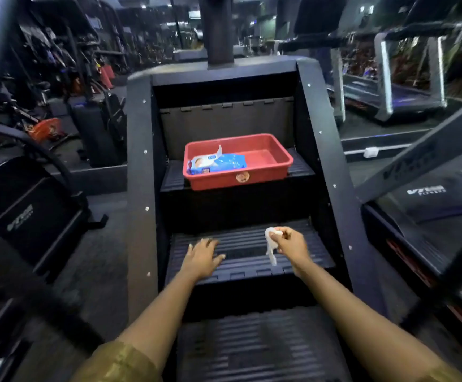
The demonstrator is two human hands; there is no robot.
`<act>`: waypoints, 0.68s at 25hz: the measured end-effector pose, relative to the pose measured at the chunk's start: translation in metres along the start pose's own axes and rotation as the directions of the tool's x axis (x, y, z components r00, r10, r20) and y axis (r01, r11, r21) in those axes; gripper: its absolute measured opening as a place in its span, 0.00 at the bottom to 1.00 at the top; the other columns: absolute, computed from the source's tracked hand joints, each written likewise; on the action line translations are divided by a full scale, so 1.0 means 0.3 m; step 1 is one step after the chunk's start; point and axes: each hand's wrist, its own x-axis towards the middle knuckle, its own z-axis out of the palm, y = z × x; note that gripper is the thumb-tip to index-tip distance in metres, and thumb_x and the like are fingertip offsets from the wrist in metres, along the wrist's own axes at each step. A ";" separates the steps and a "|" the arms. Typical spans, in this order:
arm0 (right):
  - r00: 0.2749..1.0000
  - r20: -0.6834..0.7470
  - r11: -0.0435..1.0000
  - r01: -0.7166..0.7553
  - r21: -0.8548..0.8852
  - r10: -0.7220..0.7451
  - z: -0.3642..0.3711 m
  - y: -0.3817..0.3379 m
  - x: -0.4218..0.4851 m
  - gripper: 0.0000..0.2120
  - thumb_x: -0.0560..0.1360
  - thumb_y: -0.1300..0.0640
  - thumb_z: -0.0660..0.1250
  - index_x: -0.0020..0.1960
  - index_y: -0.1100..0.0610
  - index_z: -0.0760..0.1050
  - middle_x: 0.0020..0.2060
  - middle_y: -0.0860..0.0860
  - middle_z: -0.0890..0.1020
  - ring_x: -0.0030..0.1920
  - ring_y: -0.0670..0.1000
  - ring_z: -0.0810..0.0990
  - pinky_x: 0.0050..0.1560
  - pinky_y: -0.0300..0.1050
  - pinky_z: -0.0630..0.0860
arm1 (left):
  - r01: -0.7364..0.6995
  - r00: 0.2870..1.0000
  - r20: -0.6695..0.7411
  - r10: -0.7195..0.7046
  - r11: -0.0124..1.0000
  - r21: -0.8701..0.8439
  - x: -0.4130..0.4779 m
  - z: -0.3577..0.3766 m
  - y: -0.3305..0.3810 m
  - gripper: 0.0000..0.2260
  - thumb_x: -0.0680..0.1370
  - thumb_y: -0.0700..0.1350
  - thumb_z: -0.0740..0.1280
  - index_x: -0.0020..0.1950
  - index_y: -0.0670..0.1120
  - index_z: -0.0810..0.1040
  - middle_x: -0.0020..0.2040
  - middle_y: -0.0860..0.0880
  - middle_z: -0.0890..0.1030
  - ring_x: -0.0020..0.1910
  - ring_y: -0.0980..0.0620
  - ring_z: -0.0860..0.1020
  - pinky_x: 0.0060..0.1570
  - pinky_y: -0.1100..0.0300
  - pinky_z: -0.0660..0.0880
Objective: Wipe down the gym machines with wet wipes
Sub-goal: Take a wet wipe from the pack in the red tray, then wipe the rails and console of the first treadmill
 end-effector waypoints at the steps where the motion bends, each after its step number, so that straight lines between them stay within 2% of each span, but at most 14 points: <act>1: 0.999 0.022 1.000 -0.029 -0.011 0.029 -0.015 0.069 -0.070 0.05 0.76 0.58 0.66 0.50 0.59 0.77 0.43 0.54 0.80 0.44 0.52 0.78 0.43 0.46 0.74 | 0.009 0.998 0.054 -0.010 1.000 0.011 -0.077 0.069 0.005 0.26 0.82 0.56 0.55 0.77 0.47 0.57 0.77 0.47 0.58 0.75 0.47 0.58 0.73 0.46 0.50; 4: 0.996 -0.013 0.992 -0.092 -0.087 0.091 -0.067 0.249 -0.261 0.05 0.75 0.56 0.68 0.48 0.57 0.78 0.46 0.56 0.82 0.45 0.54 0.79 0.47 0.51 0.77 | -0.004 0.985 0.170 -0.002 0.999 0.033 -0.276 0.249 0.023 0.26 0.82 0.56 0.54 0.77 0.48 0.56 0.77 0.48 0.58 0.75 0.47 0.58 0.74 0.48 0.51; 6: 0.990 -0.030 0.980 -0.139 -0.142 0.136 -0.109 0.337 -0.386 0.04 0.73 0.54 0.69 0.47 0.54 0.79 0.45 0.53 0.82 0.46 0.54 0.79 0.49 0.52 0.77 | -0.043 0.970 0.242 0.035 0.999 0.030 -0.376 0.343 0.039 0.26 0.82 0.56 0.54 0.78 0.48 0.55 0.77 0.48 0.57 0.75 0.47 0.58 0.74 0.47 0.51; 8: 0.985 -0.066 0.979 -0.166 -0.119 0.159 -0.150 0.419 -0.546 0.02 0.73 0.55 0.70 0.45 0.53 0.79 0.42 0.51 0.82 0.44 0.52 0.79 0.47 0.47 0.76 | -0.113 0.946 0.311 0.092 0.992 0.051 -0.474 0.423 0.057 0.26 0.82 0.57 0.53 0.78 0.47 0.55 0.77 0.48 0.57 0.75 0.47 0.57 0.74 0.47 0.52; 10: 0.969 -0.162 0.979 -0.197 -0.054 0.186 -0.189 0.490 -0.734 0.00 0.73 0.58 0.69 0.44 0.55 0.79 0.41 0.51 0.81 0.43 0.49 0.77 0.42 0.39 0.74 | -0.209 0.924 0.344 0.166 0.973 0.093 -0.571 0.490 0.074 0.26 0.82 0.57 0.53 0.77 0.46 0.56 0.77 0.47 0.57 0.75 0.47 0.57 0.74 0.47 0.52; 14: 0.892 -0.339 0.950 -0.313 0.015 0.299 -0.297 0.611 -1.124 0.04 0.74 0.60 0.68 0.43 0.52 0.78 0.39 0.49 0.80 0.41 0.48 0.77 0.43 0.43 0.73 | -0.349 0.882 0.372 0.289 0.931 0.106 -0.741 0.637 0.141 0.25 0.82 0.56 0.55 0.76 0.45 0.59 0.75 0.45 0.61 0.73 0.46 0.61 0.73 0.49 0.55; 17: 0.800 -0.450 0.913 -0.396 0.103 0.398 -0.413 0.694 -1.430 0.03 0.74 0.60 0.68 0.44 0.54 0.80 0.39 0.49 0.81 0.40 0.47 0.77 0.44 0.46 0.74 | -0.447 0.796 0.471 0.379 0.894 0.037 -0.874 0.783 0.262 0.25 0.81 0.56 0.56 0.76 0.47 0.59 0.76 0.46 0.60 0.74 0.47 0.60 0.72 0.49 0.57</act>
